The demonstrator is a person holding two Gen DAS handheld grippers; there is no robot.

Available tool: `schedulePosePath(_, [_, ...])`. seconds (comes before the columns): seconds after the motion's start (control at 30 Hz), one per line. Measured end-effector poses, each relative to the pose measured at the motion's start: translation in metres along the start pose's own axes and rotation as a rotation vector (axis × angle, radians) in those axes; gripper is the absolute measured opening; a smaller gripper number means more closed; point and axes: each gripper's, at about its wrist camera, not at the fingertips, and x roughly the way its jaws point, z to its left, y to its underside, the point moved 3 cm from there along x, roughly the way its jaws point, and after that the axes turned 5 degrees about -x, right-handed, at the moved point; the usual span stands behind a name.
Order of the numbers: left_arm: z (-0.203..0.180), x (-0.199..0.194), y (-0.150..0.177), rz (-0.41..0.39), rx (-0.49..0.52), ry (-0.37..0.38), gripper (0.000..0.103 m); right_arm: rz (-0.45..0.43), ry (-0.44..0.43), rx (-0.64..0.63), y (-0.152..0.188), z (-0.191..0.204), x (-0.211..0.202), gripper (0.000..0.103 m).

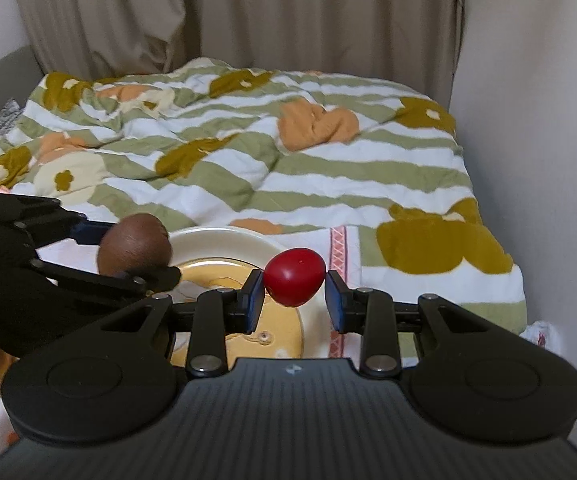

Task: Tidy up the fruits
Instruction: 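Carry the kiwi and tomato to the white bowl and release both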

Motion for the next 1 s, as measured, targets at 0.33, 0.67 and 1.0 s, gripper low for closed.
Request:
schedulePosePath(0.33, [-0.017,0.044,0.001,0.055,0.094,0.022,0.061,0.038,0.031,0.052,0.007,-0.017,0.016,0.048])
schedulePosePath(0.67, [-0.006,0.000,-0.001,-0.003,0.032,0.013,0.098,0.024,0.003,0.019,0.002,-0.018,0.006,0.048])
schedulePosePath(1.0, [0.021,-0.055,0.013,-0.020,-0.126,-0.029,0.098,0.047,-0.090,-0.136,0.009,0.012,0.027,0.048])
